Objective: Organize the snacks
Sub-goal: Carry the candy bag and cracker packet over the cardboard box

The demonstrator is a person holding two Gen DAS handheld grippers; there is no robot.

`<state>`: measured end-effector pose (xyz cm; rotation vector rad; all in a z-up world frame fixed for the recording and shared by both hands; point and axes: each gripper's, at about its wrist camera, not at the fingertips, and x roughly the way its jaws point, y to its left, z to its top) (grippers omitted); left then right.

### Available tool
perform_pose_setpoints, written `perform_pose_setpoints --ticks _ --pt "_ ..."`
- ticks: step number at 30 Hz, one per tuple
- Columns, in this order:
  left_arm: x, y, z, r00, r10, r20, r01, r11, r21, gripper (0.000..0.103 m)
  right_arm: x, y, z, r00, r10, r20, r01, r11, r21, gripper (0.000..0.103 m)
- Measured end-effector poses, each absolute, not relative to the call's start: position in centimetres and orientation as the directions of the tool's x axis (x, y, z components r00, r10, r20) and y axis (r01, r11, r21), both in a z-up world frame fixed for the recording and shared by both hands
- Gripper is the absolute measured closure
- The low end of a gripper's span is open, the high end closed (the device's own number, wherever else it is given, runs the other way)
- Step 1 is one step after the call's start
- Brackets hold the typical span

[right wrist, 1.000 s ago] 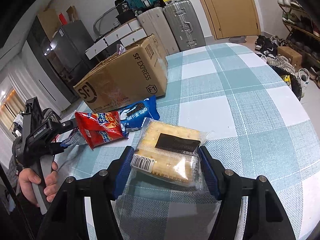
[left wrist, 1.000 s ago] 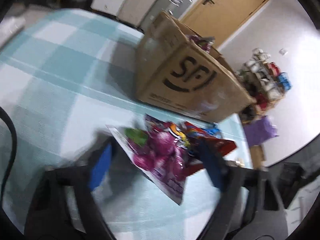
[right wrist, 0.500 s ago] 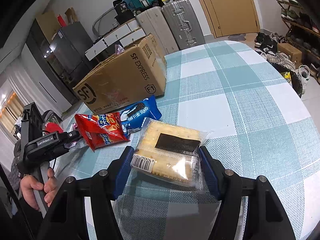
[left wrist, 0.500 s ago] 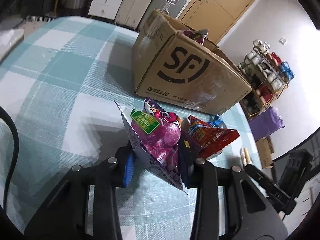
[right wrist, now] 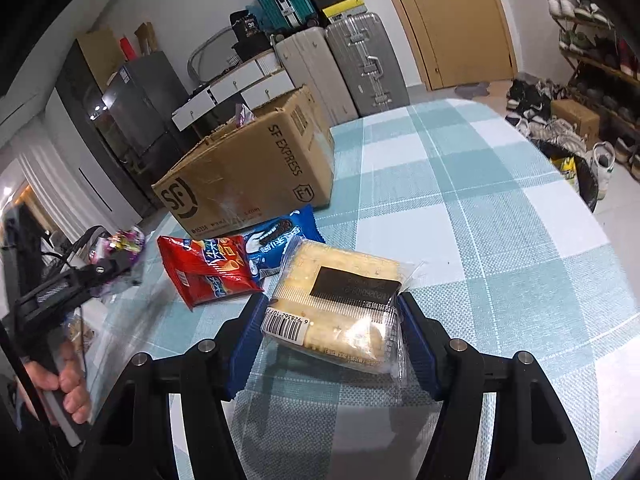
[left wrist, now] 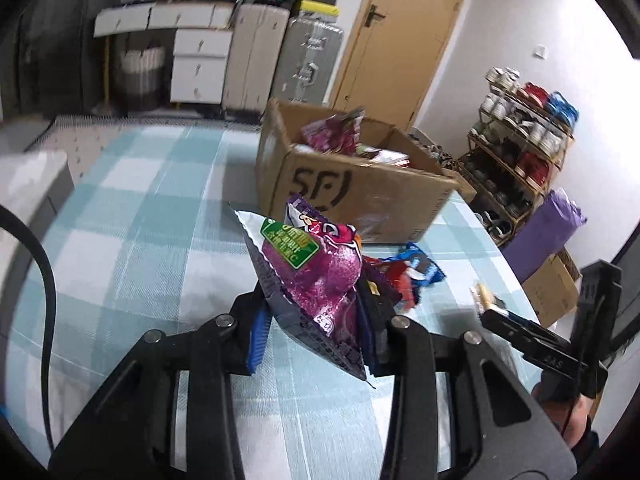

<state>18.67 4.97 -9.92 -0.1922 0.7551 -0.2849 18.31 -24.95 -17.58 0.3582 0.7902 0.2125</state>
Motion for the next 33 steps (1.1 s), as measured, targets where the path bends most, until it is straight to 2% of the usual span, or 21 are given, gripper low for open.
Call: perform_pose_setpoints --ticks 7,15,27,33 --pt "14.9 5.2 -5.5 0.73 -0.337 -0.594 0.222 0.94 -0.26 0.069 16.7 -23.9 -14.7 0.724 0.347 -0.596 -0.099 0.908 0.408 0.038" --pt "11.2 4.9 -0.1 0.73 -0.372 -0.574 0.272 0.928 -0.256 0.069 13.8 -21.5 -6.0 0.793 0.393 -0.466 -0.231 0.901 0.367 0.038" --pt "6.6 3.7 9.4 0.733 -0.422 -0.534 0.353 0.907 -0.231 0.069 12.6 -18.8 3.8 0.765 0.518 -0.384 -0.351 0.834 0.425 0.038" --pt "5.4 3.6 14.5 0.743 -0.433 -0.51 0.375 0.901 -0.219 0.069 13.0 -17.9 8.1 0.766 0.537 -0.352 -0.387 0.824 0.414 0.038"
